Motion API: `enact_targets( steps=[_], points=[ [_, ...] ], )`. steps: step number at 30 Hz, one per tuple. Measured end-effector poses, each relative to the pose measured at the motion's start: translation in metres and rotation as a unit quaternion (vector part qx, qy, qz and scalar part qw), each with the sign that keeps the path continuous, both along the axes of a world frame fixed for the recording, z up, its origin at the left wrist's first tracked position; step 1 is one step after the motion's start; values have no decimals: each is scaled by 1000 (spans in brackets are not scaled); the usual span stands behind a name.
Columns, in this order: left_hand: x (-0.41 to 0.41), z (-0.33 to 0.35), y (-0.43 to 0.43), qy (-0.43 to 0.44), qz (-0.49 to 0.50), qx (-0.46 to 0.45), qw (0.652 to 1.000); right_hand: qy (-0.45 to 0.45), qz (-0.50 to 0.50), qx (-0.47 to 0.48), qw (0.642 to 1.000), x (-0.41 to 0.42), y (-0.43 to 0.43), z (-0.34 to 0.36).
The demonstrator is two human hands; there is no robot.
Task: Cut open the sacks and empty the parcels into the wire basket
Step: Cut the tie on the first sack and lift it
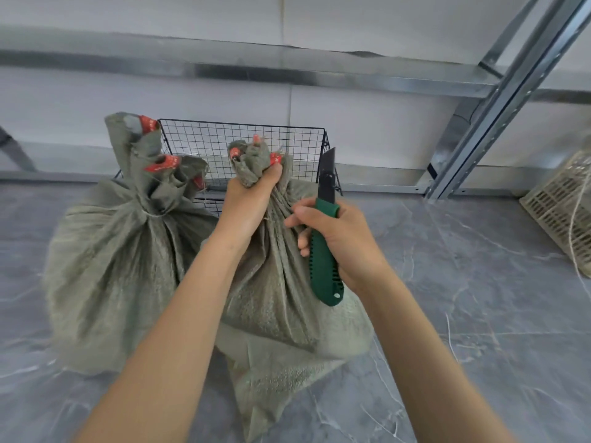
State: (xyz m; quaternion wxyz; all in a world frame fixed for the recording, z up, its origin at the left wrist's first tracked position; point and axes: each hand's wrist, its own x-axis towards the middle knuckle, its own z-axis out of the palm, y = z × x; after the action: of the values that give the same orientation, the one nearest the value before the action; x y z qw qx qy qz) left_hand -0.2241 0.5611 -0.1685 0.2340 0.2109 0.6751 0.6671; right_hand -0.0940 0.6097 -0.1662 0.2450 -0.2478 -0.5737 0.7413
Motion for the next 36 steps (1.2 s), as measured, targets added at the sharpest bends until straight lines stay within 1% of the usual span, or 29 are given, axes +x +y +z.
enact_targets(
  steps=[4, 9, 13, 18, 21, 24, 26, 30, 33, 36],
  points=[
    [-8, 5, -4, -23, -44, -6, 999, -28, -2, 70, 997, -13, -11, -1],
    [-11, 6, -5, -31, -44, -15, 998, -46, -11, 142, 989, -22, -20, -1],
    [-10, 5, -5, -35, -38, -23, 998, -49, -42, 195, 979, -27, -28, -4],
    [-12, 9, -5, -81, -72, -33, 994, -77, -55, 243, 966, -30, -30, -6],
    [-17, 12, -8, -100, -109, -35, 988, -89, -64, 233, 966, -32, -29, -6],
    [-24, 12, -17, -99, -175, 9, 979, -86, -71, 185, 976, -31, -25, -6],
    [-27, 10, -23, -110, -192, 42, 974, -86, -71, 159, 981, -30, -22, -4],
    [-30, 11, -31, -129, -152, 82, 976, -84, -67, 137, 985, -28, -21, -3],
    [-29, 14, -41, -112, -120, 68, 984, -85, -65, 127, 986, -27, -20, -4],
    [-26, 13, -51, -70, -91, 34, 993, -84, -60, 117, 988, -25, -19, -3]
  ],
)
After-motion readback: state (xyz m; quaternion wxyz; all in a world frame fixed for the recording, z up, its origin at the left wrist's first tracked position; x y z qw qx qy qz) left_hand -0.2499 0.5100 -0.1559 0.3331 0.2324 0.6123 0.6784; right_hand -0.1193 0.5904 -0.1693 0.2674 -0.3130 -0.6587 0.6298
